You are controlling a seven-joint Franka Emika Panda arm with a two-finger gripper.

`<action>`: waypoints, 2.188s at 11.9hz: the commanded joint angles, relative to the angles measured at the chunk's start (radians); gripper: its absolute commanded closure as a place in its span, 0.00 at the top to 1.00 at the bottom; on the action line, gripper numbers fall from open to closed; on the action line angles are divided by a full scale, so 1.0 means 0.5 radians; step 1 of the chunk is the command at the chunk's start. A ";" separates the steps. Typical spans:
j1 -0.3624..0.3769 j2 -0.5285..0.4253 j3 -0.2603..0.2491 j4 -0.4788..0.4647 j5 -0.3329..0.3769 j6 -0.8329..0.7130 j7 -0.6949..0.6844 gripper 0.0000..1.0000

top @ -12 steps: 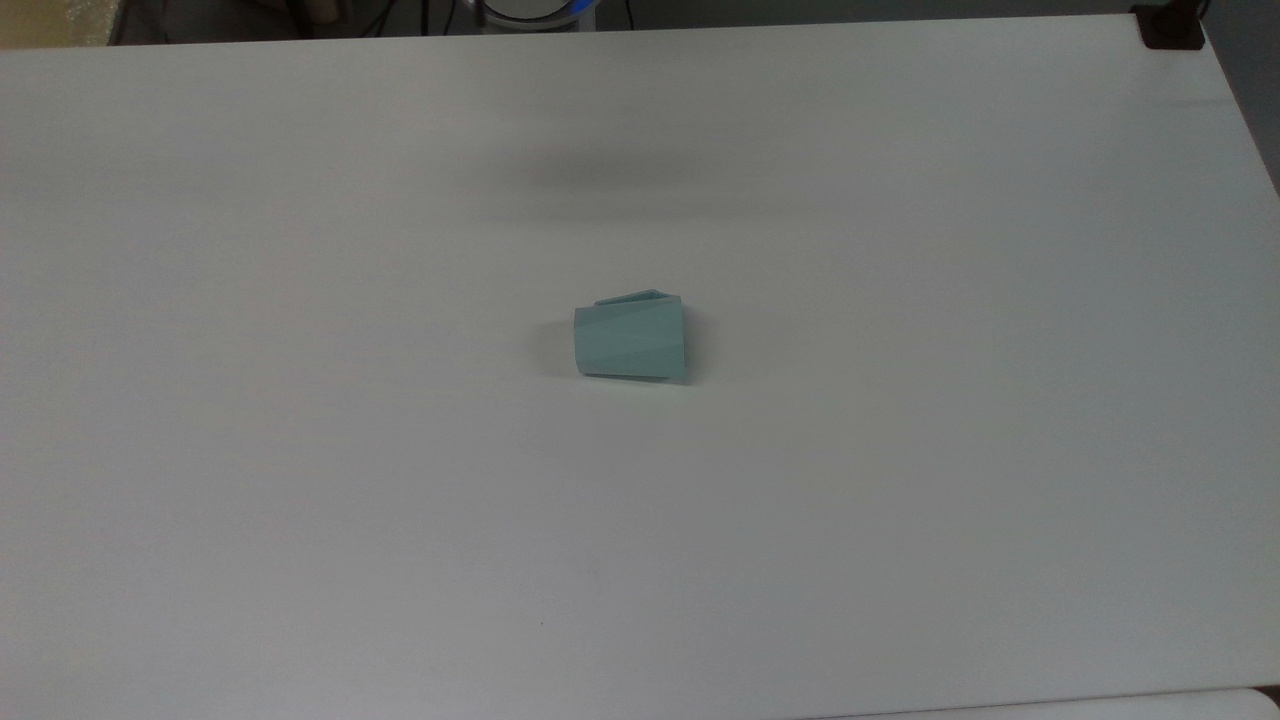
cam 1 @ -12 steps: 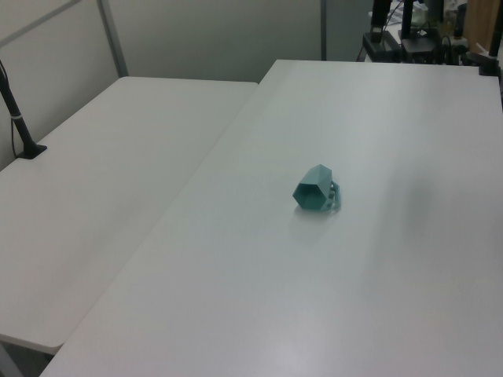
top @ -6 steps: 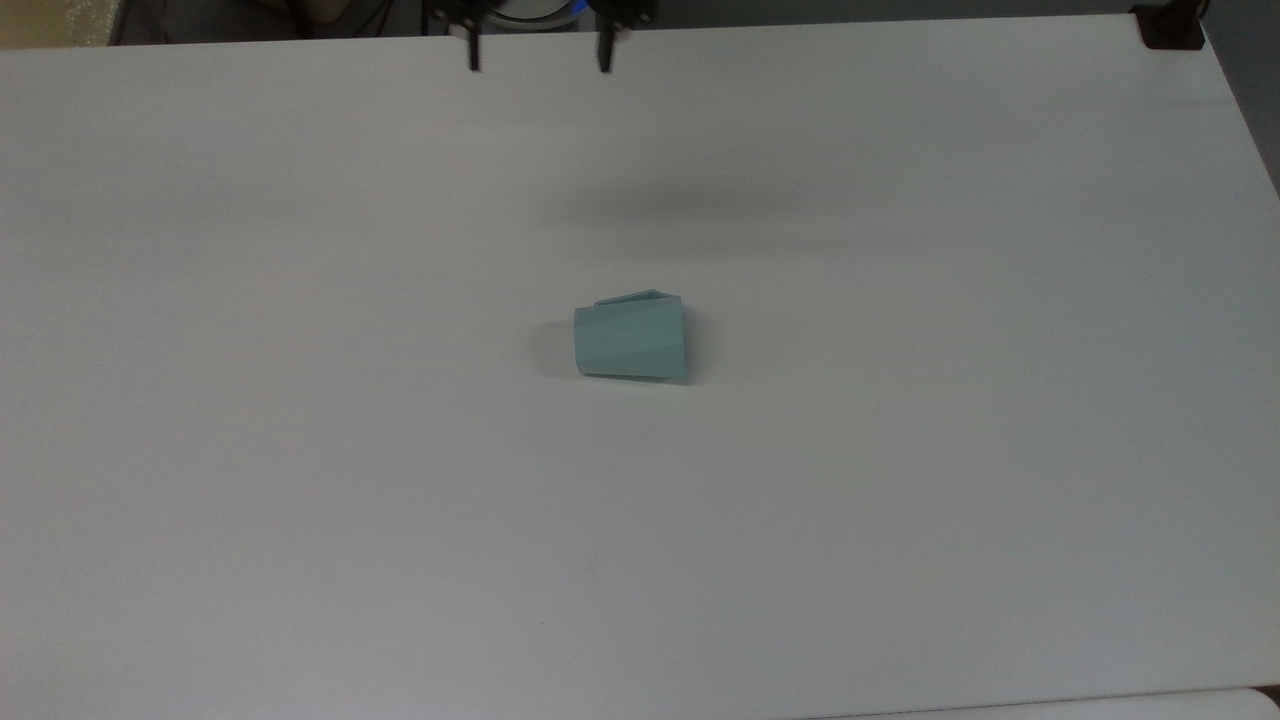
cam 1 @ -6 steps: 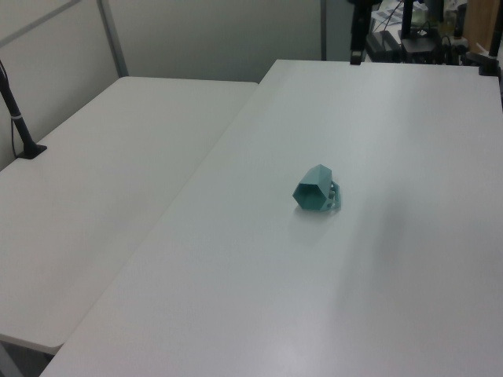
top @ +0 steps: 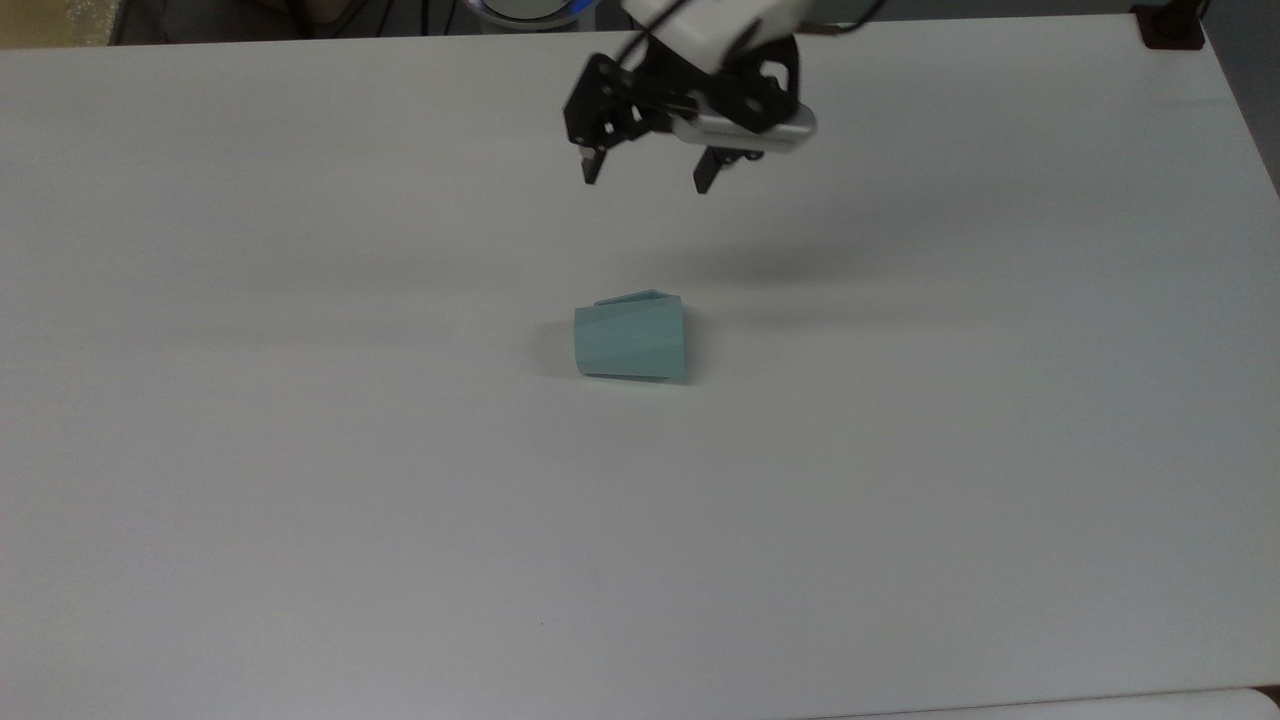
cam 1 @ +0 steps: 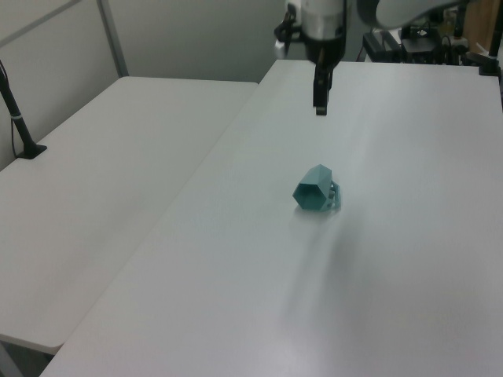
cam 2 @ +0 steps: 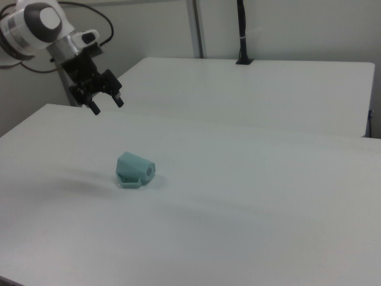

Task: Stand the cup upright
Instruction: 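Move the gripper down toward the open rim of the teal cup, then lower the gripper onto the cup rim and close on its wall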

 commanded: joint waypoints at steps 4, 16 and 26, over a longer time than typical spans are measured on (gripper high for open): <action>0.388 0.291 -0.165 0.100 -0.427 -0.055 0.108 1.00; 0.622 0.703 -0.215 0.076 -1.063 -0.089 0.703 1.00; 0.637 0.847 -0.193 0.067 -1.149 -0.246 0.890 1.00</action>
